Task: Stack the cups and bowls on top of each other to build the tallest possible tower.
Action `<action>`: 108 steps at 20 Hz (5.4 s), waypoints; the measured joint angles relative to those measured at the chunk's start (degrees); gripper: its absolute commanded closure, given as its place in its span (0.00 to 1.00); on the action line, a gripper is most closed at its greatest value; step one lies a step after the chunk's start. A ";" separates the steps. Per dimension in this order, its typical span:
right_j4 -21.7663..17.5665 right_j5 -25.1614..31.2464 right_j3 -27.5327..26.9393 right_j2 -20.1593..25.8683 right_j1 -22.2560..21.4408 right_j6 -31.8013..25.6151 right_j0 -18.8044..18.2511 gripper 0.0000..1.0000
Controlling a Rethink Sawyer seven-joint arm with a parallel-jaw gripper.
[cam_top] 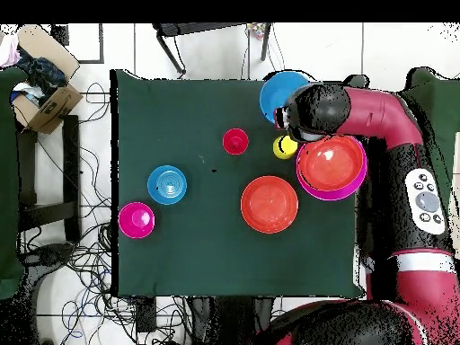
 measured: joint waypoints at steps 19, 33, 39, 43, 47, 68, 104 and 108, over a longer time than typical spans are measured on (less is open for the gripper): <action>2.16 0.00 -0.02 -3.75 -0.42 0.00 -4.93 0.00; -0.02 0.00 -1.51 -4.05 -0.47 -0.01 -11.66 0.00; -1.27 0.24 -3.95 -4.00 -1.12 -0.04 -12.01 0.00; -1.27 1.13 -5.80 -3.81 -2.09 -0.04 -11.59 0.00; -1.26 2.09 -7.97 -3.68 -2.86 -0.04 -10.68 0.00; 0.97 2.18 -8.07 -7.04 -7.79 1.01 1.99 0.00; 16.20 13.43 -12.58 -10.84 -5.00 16.42 11.12 0.00; 16.50 15.65 -12.54 -10.53 -4.99 16.42 10.34 0.00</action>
